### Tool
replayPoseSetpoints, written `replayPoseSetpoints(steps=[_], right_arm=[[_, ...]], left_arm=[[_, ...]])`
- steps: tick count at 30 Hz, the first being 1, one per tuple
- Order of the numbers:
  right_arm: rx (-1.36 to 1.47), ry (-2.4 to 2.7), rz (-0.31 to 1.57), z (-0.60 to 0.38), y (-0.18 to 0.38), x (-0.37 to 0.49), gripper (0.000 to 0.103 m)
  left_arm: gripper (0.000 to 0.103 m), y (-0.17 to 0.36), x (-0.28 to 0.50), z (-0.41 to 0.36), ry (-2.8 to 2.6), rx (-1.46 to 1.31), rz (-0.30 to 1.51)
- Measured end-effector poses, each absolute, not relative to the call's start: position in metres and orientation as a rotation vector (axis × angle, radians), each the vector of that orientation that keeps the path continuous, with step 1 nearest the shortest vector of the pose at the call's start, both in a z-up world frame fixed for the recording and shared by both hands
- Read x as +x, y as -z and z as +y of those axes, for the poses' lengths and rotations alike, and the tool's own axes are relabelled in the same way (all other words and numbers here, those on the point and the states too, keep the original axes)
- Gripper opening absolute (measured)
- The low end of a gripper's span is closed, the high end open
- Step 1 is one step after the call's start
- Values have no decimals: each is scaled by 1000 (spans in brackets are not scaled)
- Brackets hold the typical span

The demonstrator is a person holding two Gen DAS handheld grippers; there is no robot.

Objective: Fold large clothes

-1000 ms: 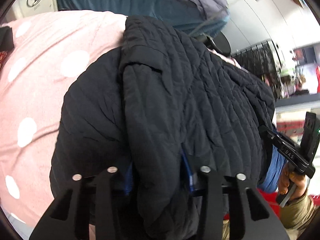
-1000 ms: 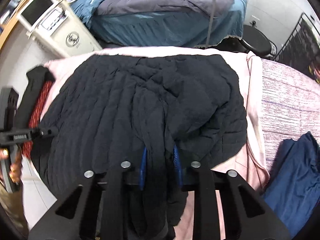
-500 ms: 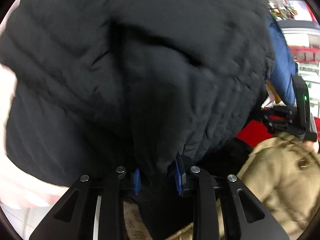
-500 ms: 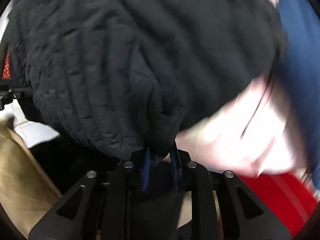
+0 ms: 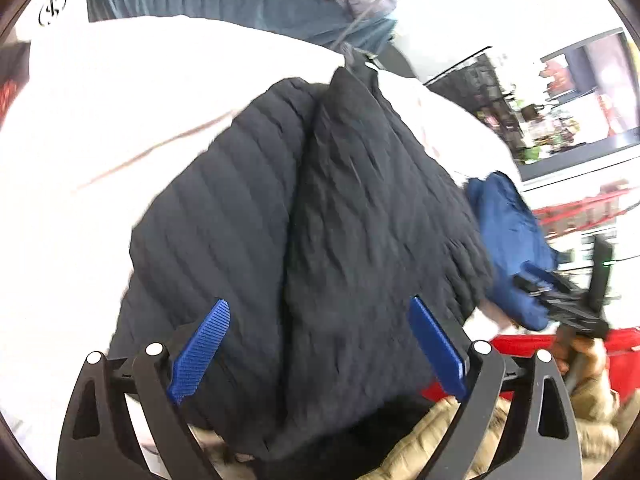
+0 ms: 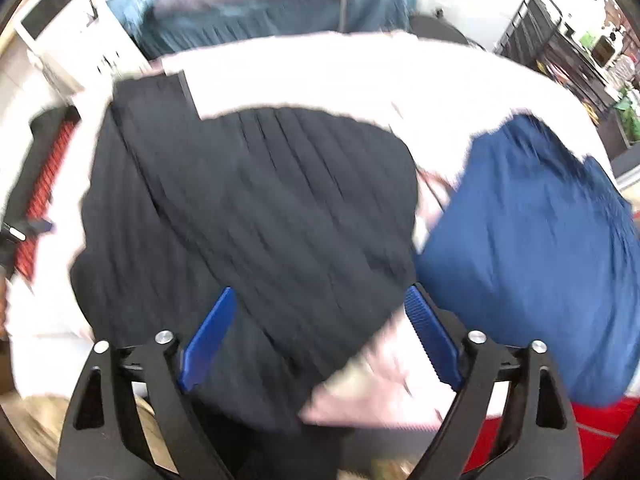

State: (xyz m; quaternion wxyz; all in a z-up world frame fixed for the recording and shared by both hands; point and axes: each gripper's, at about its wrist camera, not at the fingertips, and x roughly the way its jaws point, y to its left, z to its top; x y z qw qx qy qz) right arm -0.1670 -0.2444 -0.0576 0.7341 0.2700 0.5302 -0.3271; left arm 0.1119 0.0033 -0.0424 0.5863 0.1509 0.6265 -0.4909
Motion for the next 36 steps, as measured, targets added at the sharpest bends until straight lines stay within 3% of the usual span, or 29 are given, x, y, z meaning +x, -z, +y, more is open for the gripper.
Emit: replayPoseSetpoints(steps=[4, 8, 9, 10, 12, 13, 17, 22, 27, 29, 30, 31, 32, 33, 34, 36], right_arm=[[572, 641, 1101, -273, 57, -117, 87], [541, 602, 1148, -261, 102, -91, 86], [525, 584, 1187, -259, 114, -87, 66], [508, 557, 1229, -256, 126, -84, 54], [475, 488, 1291, -248, 143, -83, 37], [440, 459, 1296, -239, 147, -91, 31], [377, 358, 1392, -209, 158, -121, 17], [395, 211, 1531, -175, 176, -166, 13], [528, 207, 1605, -175, 204, -192, 15], [571, 179, 1611, -183, 199, -187, 26], [580, 159, 1606, -187, 191, -184, 42], [568, 153, 1587, -193, 178, -182, 63], [549, 152, 1561, -197, 167, -180, 72], [524, 145, 1518, -200, 151, -178, 81], [507, 122, 1474, -206, 134, -175, 82], [501, 72, 1424, -221, 110, -170, 82]], left_arm=[[88, 58, 111, -51, 1185, 360, 1477], [71, 88, 94, -84, 1206, 345, 1590], [69, 92, 88, -86, 1198, 380, 1570], [65, 93, 75, -92, 1195, 455, 1519], [57, 89, 54, -98, 1213, 549, 1446], [48, 88, 45, -97, 1223, 567, 1436], [21, 90, 24, -76, 1250, 573, 1514], [17, 96, -13, -25, 1328, 591, 1641], [20, 155, -48, 2, 1255, 620, 1837], [21, 163, -53, 6, 1200, 636, 1847], [22, 157, -53, 7, 1205, 636, 1824], [32, 146, -53, 7, 1222, 640, 1783], [53, 136, -51, 7, 1229, 648, 1746], [63, 122, -46, 10, 1233, 656, 1692], [74, 113, -45, 10, 1244, 648, 1664], [77, 88, -35, 17, 1284, 625, 1615]])
